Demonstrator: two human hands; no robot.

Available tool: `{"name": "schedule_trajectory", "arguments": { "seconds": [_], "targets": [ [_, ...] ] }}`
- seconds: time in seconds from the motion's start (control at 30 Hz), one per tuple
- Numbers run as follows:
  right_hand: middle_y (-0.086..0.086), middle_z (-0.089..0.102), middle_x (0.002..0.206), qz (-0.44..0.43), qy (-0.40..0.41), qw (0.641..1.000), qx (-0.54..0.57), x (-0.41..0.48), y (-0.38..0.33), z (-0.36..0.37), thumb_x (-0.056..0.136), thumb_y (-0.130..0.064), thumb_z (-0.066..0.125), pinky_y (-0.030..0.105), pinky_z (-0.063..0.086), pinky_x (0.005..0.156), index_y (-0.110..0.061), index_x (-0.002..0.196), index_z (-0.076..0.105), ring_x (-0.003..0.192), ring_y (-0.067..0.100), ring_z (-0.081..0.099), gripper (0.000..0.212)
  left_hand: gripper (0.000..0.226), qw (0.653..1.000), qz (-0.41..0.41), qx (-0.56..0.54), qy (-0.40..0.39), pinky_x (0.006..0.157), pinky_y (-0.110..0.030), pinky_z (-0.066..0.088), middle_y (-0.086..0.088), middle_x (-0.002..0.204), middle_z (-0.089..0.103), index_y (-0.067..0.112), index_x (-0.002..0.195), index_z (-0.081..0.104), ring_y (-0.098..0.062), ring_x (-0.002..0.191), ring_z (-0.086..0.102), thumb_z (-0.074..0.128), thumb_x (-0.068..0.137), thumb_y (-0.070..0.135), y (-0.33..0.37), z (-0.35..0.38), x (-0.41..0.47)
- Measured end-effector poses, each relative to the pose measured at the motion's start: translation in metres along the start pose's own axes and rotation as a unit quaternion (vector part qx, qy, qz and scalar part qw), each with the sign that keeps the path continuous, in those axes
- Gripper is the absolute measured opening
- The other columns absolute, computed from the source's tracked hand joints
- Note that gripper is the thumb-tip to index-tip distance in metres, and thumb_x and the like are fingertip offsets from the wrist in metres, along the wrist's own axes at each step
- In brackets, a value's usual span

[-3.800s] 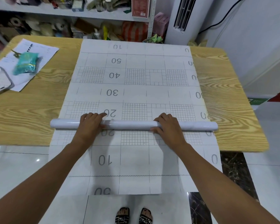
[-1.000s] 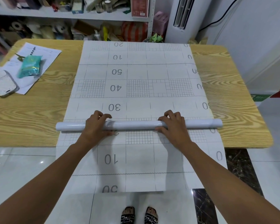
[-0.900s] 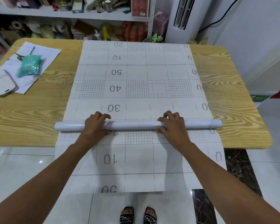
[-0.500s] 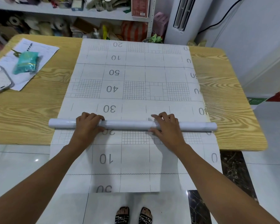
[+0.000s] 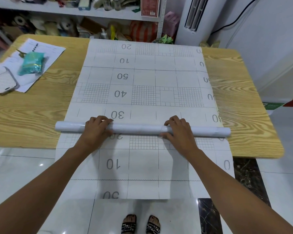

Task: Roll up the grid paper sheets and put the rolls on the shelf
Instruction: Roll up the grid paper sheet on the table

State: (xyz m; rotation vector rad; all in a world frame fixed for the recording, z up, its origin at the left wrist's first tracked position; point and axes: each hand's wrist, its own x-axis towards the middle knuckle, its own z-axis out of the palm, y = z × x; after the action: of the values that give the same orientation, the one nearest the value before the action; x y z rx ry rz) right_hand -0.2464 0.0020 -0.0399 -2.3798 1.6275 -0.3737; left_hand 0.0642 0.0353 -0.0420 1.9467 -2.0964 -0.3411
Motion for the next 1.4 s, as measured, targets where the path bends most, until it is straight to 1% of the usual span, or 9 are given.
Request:
{"name": "schedule_trajectory", "arguments": {
  "seconds": [0.07,0.17,0.47,0.63,0.77,0.93,1.17,1.27,1.4],
  "targets": [
    [0.000,0.053,0.105,0.003,-0.003,1.000,-0.003,0.000,0.001,0.000,0.083,-0.038,0.065,0.034,0.037,0.077,-0.015,0.103,0.061,0.088,0.024,0.045,0.031,0.063,1.000,-0.016,-0.022,-0.011,0.084,-0.048,0.041,-0.023,0.117,0.050,0.008,0.122,0.054,-0.038,0.098,0.048,0.080,0.066,0.018,0.000,-0.001,-0.001],
    [0.000,0.053,0.105,0.010,-0.006,1.000,-0.006,0.002,0.001,0.000,0.087,-0.037,0.060,0.035,0.038,0.079,-0.015,0.103,0.063,0.092,0.025,0.044,0.028,0.071,0.999,-0.018,-0.042,-0.001,0.087,-0.045,0.041,-0.022,0.114,0.044,0.009,0.122,0.053,-0.034,0.099,0.045,0.085,0.060,0.019,0.003,-0.003,-0.001],
    [0.001,0.053,0.107,0.014,-0.024,0.999,-0.029,0.003,0.003,0.001,0.093,-0.035,0.051,0.034,0.036,0.081,-0.015,0.108,0.063,0.096,0.024,0.045,0.028,0.046,0.999,-0.032,-0.035,-0.022,0.073,-0.037,0.033,-0.020,0.098,0.057,-0.001,0.095,0.061,-0.038,0.087,0.049,0.084,0.058,0.010,0.011,0.000,0.005],
    [0.001,0.055,0.113,0.010,-0.017,0.999,0.038,-0.002,0.001,-0.005,0.089,-0.041,0.056,0.037,0.037,0.088,-0.020,0.130,0.046,0.100,0.023,0.046,0.047,0.038,0.999,-0.013,-0.045,-0.016,0.072,-0.034,0.033,-0.014,0.092,0.060,0.002,0.094,0.063,-0.034,0.085,0.050,0.082,0.063,0.017,0.007,-0.002,0.006],
    [-0.001,0.056,0.108,-0.011,-0.008,0.999,0.044,-0.005,0.002,-0.006,0.079,-0.044,0.068,0.033,0.035,0.083,-0.018,0.118,0.052,0.097,0.021,0.046,0.050,0.034,0.999,0.020,-0.027,0.022,0.070,-0.037,0.033,-0.009,0.087,0.064,0.005,0.090,0.065,-0.036,0.083,0.049,0.081,0.064,0.018,0.001,0.003,-0.001],
    [-0.002,0.054,0.102,-0.013,0.009,1.000,0.022,-0.005,0.004,0.002,0.075,-0.040,0.073,0.030,0.035,0.075,-0.014,0.101,0.054,0.090,0.020,0.046,0.042,0.027,0.999,0.017,-0.007,0.029,0.073,-0.036,0.029,-0.009,0.096,0.065,0.008,0.100,0.065,-0.032,0.088,0.046,0.072,0.076,0.020,0.002,0.005,-0.002],
    [-0.001,0.055,0.101,-0.022,-0.011,1.000,0.014,-0.003,0.005,0.002,0.082,-0.041,0.066,0.032,0.037,0.077,-0.013,0.103,0.058,0.090,0.020,0.045,0.036,0.033,1.000,-0.008,-0.006,-0.004,0.081,-0.037,0.028,-0.011,0.112,0.061,0.009,0.118,0.056,-0.031,0.100,0.044,0.053,0.090,0.026,0.005,-0.001,-0.005],
    [0.000,0.057,0.101,-0.029,-0.014,0.999,0.006,-0.004,0.007,0.001,0.085,-0.039,0.056,0.035,0.040,0.078,-0.013,0.104,0.060,0.090,0.021,0.045,0.033,0.046,1.000,-0.001,-0.008,-0.006,0.087,-0.044,0.035,-0.017,0.119,0.051,0.011,0.123,0.052,-0.032,0.099,0.047,0.063,0.083,0.030,0.009,-0.004,-0.007],
    [-0.002,0.057,0.100,-0.024,-0.007,0.999,-0.032,-0.006,0.006,0.000,0.086,-0.046,0.039,0.032,0.038,0.073,-0.016,0.101,0.061,0.089,0.021,0.045,0.040,0.060,0.999,0.033,-0.025,0.003,0.077,-0.045,0.042,-0.020,0.112,0.044,0.014,0.114,0.057,-0.030,0.085,0.049,0.082,0.062,0.029,0.006,-0.005,-0.014]
  ]
}}
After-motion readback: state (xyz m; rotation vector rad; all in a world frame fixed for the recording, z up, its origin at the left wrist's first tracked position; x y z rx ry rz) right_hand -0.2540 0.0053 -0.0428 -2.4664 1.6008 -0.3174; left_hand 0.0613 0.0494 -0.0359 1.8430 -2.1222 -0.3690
